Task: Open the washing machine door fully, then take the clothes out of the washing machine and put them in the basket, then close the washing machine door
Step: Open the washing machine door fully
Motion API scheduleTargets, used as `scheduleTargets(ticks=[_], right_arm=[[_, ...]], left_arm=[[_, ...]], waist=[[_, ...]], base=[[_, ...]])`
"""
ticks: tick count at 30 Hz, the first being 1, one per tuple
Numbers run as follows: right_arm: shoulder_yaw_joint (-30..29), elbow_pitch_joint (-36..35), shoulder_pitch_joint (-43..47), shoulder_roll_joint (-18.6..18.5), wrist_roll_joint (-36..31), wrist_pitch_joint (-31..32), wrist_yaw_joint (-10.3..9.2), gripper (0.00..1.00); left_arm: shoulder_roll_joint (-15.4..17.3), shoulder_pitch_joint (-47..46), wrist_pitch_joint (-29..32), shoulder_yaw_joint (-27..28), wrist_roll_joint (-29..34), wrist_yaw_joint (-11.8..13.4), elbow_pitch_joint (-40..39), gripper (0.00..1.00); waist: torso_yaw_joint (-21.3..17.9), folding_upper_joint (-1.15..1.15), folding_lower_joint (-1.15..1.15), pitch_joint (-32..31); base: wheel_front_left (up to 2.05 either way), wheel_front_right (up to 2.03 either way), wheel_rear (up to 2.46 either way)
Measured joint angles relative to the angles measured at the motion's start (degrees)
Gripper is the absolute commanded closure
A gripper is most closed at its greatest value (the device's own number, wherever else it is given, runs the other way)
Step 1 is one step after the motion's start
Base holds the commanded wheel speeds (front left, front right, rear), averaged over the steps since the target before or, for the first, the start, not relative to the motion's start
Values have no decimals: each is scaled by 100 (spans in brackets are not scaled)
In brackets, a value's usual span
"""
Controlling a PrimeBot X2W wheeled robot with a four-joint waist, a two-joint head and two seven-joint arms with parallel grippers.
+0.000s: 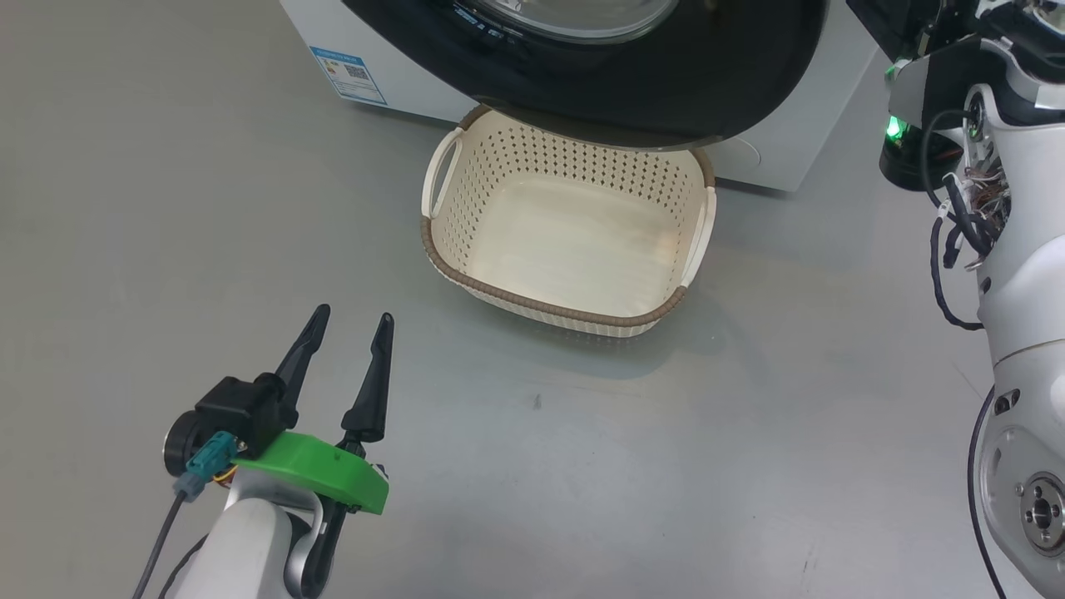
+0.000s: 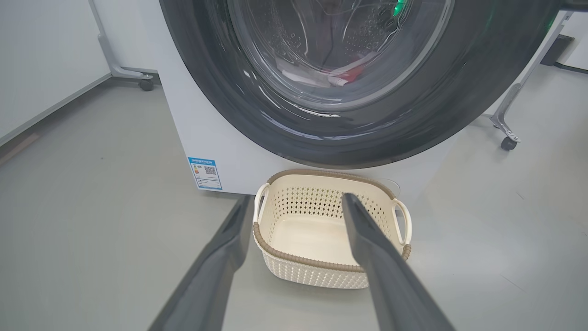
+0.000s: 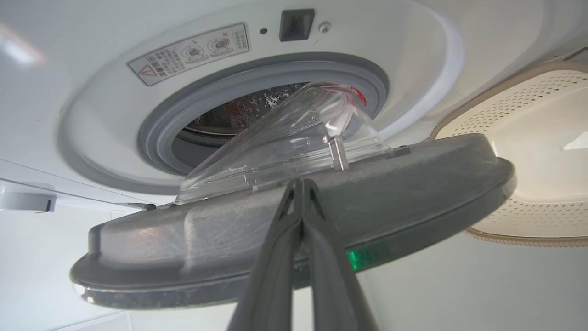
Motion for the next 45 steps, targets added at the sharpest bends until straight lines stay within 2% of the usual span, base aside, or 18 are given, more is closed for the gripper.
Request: scheduleTargets(ticks=[18, 34, 36, 45], right_arm=[[-38, -152, 108, 24, 55, 31, 1, 100], [-138, -286, 14, 26, 48, -335, 13, 100], [-152, -335, -5, 13, 41, -450, 69, 100], [108, -381, 215, -141, -491, -931, 667, 100]], left_arm=[[0, 25, 0, 13, 14, 0, -33, 0], [0, 37, 0, -18, 23, 0, -55, 0], [0, 37, 0, -16, 23, 0, -55, 0], [0, 45, 0, 34, 26, 0, 2, 0]], waist=[[-10, 0, 0, -15], [81, 0, 0, 64], [91, 0, 0, 65], [79, 0, 0, -141]], base=[[0, 0, 0], [0, 0, 0], [0, 0, 0], [0, 0, 0]])
